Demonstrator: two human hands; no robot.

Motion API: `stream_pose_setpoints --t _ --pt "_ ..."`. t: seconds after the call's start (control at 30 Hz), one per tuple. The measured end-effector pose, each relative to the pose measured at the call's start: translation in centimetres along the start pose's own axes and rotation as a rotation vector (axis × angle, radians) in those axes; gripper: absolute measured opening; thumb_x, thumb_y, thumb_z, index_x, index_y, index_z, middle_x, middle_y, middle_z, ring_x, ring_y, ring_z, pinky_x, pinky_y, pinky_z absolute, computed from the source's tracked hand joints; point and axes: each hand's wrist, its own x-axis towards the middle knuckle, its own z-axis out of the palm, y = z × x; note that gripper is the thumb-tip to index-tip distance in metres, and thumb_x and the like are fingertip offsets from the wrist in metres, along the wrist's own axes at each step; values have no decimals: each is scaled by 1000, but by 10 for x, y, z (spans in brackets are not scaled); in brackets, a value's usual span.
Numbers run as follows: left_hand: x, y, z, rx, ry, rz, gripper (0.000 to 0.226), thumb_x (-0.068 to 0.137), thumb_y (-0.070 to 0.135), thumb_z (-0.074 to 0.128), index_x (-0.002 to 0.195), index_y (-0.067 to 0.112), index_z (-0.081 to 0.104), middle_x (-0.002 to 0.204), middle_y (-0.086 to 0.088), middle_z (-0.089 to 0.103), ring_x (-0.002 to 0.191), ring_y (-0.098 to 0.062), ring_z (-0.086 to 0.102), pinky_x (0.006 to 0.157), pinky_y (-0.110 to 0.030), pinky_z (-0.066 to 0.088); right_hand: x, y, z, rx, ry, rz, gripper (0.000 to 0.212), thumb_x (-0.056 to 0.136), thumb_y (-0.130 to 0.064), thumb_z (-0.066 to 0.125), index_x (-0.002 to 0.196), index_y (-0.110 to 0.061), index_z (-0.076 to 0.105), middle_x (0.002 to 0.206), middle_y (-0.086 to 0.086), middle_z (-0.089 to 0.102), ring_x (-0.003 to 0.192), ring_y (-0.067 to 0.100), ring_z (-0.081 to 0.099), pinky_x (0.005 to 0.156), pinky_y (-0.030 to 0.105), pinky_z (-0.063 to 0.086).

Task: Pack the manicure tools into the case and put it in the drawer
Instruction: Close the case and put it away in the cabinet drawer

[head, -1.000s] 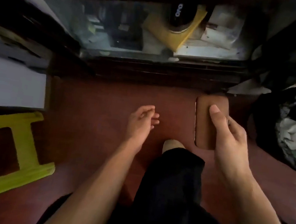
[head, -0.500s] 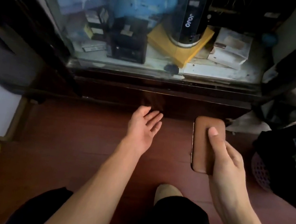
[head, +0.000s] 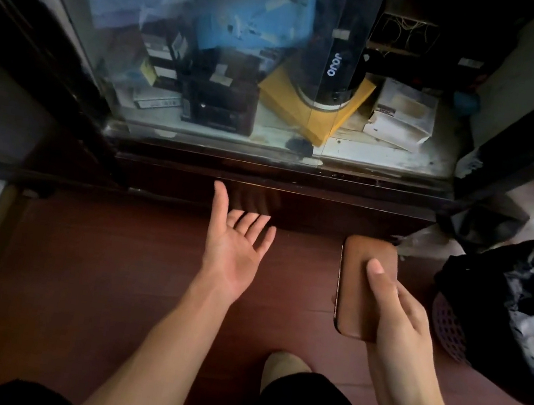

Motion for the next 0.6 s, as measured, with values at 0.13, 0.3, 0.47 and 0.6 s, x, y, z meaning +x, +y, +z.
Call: stream_pose_setpoints --t 0.13,0.3,0.47,0.6 --pt "3 5 0 61 25 27 133 61 79 64 163 10 14 164 -16 33 144 -27 48 103 -39 47 1 -13 1 -79 -18 -83 48 87 -60 66 90 -14 78 73 -2 73 66 5 67 55 14 53" --pt "-9 1 -8 97 37 35 137 59 82 61 164 9 11 164 -15 33 120 -21 61 95 -36 52 4 -22 0 -116 -41 -139 62 81 -67 66 96 -7 75 70 1 66 65 9 62 53 17 51" --pt "-28 -9 -22 78 66 42 134 59 82 57 163 8 15 160 -16 37 115 -20 61 91 -38 52 0 -25 -3 -115 -53 -195 32 91 -54 66 99 -27 81 80 3 78 68 -1 70 55 12 53" --pt "-52 -23 -34 12 107 21 140 54 86 57 162 8 15 162 -18 33 130 -27 52 89 -45 53 -8 -32 -8 -187 13 -272 32 101 -37 65 78 -56 74 85 -21 68 78 -22 66 76 18 58"
